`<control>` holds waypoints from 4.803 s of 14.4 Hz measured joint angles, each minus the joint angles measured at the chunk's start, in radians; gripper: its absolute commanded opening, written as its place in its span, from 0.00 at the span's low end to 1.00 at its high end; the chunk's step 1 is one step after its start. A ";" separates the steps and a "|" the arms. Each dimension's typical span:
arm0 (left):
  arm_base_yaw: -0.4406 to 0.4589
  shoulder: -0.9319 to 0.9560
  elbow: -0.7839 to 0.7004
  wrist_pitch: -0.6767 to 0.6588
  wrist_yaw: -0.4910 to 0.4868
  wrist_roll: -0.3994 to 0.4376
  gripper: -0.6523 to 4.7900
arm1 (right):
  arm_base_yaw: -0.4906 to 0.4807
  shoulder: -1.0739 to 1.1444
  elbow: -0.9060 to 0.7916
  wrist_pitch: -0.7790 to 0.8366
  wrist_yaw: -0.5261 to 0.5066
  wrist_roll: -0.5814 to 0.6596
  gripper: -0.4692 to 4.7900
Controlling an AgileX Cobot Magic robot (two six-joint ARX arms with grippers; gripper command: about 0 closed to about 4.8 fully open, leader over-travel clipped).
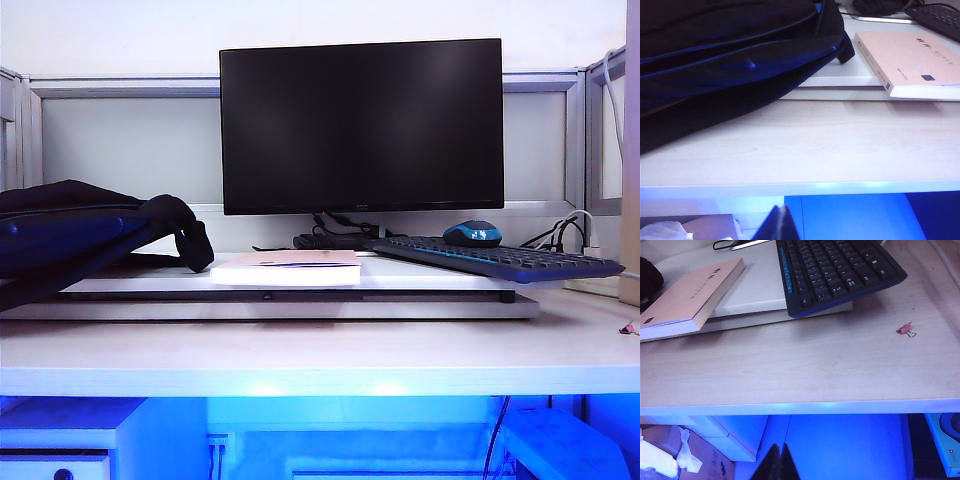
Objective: Pick up the book on the desk and put it into the open backpack.
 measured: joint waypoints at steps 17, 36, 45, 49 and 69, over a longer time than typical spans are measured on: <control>0.000 0.000 0.001 0.053 0.031 0.000 0.85 | 0.000 0.000 -0.006 0.040 0.043 -0.109 0.58; 0.000 0.288 0.509 0.106 0.180 -0.247 1.00 | 0.000 0.179 0.401 0.225 -0.023 0.042 1.00; 0.026 0.410 0.592 0.199 0.183 -0.247 1.00 | 0.397 1.478 0.541 1.287 -0.290 0.961 1.00; 0.026 0.411 0.592 0.192 0.184 -0.247 1.00 | 0.397 1.738 0.566 1.343 -0.202 1.078 1.00; 0.026 0.412 0.592 0.179 0.187 -0.248 1.00 | 0.397 2.117 0.967 1.238 -0.217 1.159 0.88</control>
